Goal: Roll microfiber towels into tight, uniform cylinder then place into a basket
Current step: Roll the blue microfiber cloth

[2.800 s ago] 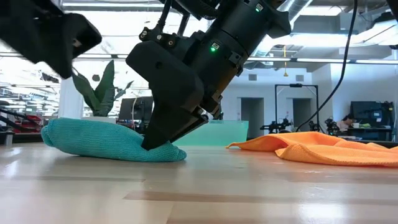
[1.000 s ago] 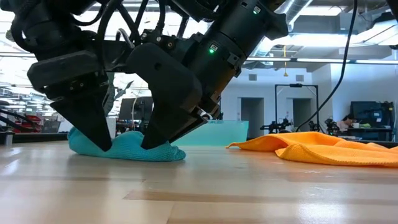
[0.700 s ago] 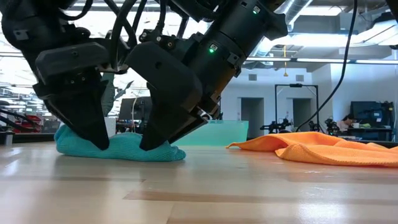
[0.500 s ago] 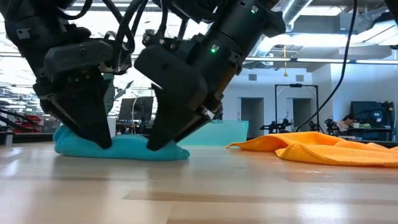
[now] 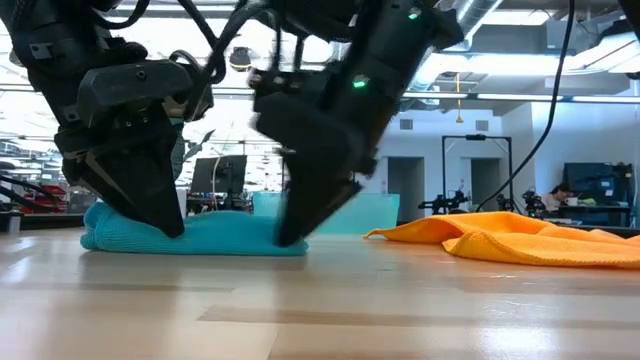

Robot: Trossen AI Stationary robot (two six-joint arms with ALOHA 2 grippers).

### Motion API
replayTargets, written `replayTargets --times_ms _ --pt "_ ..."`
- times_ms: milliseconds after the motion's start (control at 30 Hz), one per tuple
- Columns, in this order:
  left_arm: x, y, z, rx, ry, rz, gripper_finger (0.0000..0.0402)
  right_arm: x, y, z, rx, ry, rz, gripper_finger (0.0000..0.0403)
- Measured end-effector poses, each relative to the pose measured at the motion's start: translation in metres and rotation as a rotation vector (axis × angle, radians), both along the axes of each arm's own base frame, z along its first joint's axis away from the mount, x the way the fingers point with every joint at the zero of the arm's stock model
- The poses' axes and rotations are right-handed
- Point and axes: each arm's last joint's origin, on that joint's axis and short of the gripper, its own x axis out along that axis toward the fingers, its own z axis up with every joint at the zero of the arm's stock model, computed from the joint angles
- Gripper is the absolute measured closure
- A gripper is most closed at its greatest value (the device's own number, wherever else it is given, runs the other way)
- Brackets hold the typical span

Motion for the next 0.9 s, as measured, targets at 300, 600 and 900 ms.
replayTargets --times_ms 300,600,900 --pt "0.0 -0.001 0.0 -0.001 -0.001 -0.016 0.0249 -0.024 -0.004 0.027 -0.14 0.11 -0.007 0.025" --pt "0.0 -0.001 0.0 0.002 0.0 -0.024 0.0249 -0.057 0.013 0.046 -0.349 0.211 -0.017 0.0261" --pt "0.0 -0.001 0.0 0.003 0.001 -0.026 0.0249 -0.104 0.002 0.051 -0.495 0.259 -0.145 0.0275"
